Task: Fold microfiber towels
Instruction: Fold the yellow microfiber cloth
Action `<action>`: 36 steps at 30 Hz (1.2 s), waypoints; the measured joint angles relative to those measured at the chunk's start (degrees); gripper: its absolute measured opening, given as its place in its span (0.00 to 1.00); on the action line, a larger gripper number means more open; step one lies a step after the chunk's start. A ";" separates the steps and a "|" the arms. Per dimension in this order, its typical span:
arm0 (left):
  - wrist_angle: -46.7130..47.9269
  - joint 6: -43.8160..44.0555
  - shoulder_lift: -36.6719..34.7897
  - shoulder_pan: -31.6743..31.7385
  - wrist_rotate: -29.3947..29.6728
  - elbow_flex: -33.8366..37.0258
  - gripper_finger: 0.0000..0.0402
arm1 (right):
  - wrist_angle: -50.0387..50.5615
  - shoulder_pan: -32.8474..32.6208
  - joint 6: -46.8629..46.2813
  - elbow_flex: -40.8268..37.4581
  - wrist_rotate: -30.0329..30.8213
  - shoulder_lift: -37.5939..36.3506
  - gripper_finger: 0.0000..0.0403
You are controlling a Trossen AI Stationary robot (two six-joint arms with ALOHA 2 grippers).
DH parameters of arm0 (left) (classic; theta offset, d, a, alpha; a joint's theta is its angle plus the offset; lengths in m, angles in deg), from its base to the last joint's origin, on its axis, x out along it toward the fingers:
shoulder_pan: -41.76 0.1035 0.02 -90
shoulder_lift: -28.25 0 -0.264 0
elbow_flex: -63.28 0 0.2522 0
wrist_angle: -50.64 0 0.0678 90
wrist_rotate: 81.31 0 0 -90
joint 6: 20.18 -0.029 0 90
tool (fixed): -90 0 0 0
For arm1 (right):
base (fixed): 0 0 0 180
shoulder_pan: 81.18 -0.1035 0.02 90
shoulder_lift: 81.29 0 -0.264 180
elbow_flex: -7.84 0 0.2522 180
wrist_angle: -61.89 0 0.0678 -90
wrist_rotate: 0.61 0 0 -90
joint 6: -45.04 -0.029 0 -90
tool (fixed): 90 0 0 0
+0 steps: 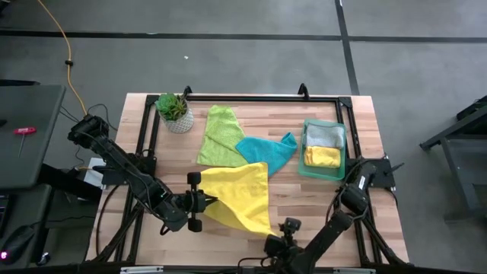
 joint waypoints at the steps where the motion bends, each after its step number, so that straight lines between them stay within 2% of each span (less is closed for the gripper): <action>1: -0.01 -0.03 0.00 0.00 0.01 0.00 0.00 | -0.02 0.05 0.03 0.00 0.59 0.00 0.61; 10: 0.02 0.10 0.00 0.00 0.00 0.00 0.00 | -0.02 0.09 0.16 -0.02 2.99 -0.02 0.61; 13: 0.02 0.17 0.00 0.00 -0.02 0.00 0.00 | 0.01 0.09 0.36 -0.02 2.99 -0.02 0.57; 17: 0.04 0.19 0.00 0.00 -0.02 0.00 0.00 | 0.89 0.09 0.46 -0.02 2.97 -0.02 0.42; 23: 0.14 0.58 0.00 0.00 -0.02 0.00 0.00 | 2.92 -0.34 0.80 -0.04 3.19 -0.26 0.09; 25: 0.45 0.61 0.00 -0.16 -0.10 0.00 0.00 | 3.02 -0.80 1.75 -0.04 3.70 -0.96 0.02; 28: 0.53 0.69 -0.28 -1.05 -0.16 0.00 0.00 | 3.48 -1.21 2.65 -0.04 4.74 -2.75 0.04; 36: 1.33 4.54 -3.08 -4.63 -0.08 -0.02 0.00 | 2.62 -0.13 8.07 -0.04 9.99 -6.82 0.00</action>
